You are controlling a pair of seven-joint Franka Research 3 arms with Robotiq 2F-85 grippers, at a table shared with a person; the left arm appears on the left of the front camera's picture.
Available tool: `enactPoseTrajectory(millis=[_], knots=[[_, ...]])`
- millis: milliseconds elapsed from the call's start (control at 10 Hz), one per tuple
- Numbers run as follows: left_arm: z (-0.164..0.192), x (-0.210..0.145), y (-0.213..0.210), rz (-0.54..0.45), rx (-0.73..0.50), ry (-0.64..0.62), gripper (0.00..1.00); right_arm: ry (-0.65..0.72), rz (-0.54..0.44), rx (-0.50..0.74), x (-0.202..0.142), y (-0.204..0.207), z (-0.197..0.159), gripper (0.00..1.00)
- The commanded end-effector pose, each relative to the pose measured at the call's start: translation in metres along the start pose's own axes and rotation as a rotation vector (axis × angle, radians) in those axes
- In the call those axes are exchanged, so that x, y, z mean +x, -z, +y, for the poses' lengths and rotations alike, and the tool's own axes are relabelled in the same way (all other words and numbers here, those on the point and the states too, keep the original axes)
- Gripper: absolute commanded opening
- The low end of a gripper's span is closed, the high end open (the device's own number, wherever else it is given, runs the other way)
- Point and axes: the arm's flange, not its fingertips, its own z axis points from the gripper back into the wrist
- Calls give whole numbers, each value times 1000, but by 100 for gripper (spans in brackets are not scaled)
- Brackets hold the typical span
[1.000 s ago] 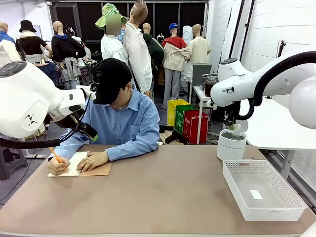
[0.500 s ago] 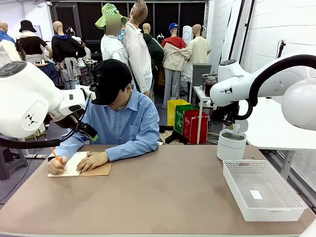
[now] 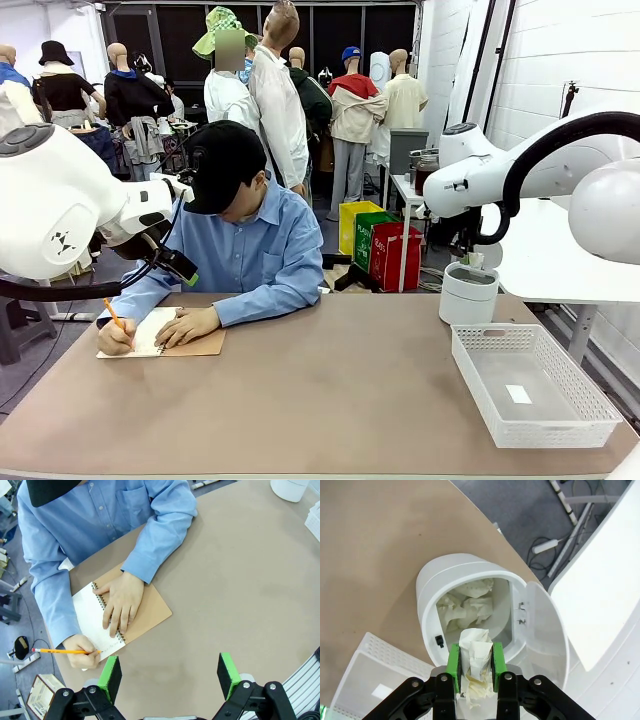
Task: Sort the paper based on its condition.
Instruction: If a person hands you a paper, place it in the Organizing basket , and if it's crumpled, put it in the Trash can.
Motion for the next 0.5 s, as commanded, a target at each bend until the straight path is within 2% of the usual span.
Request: enactPoseTrajectory(millis=[0,400], knots=[[0,-1,0,5,-2,0,100,-14,16,7,6,9,3,31],[0,-1,0,5,-2,0,100,-36,46,-27,11,19,8,31]])
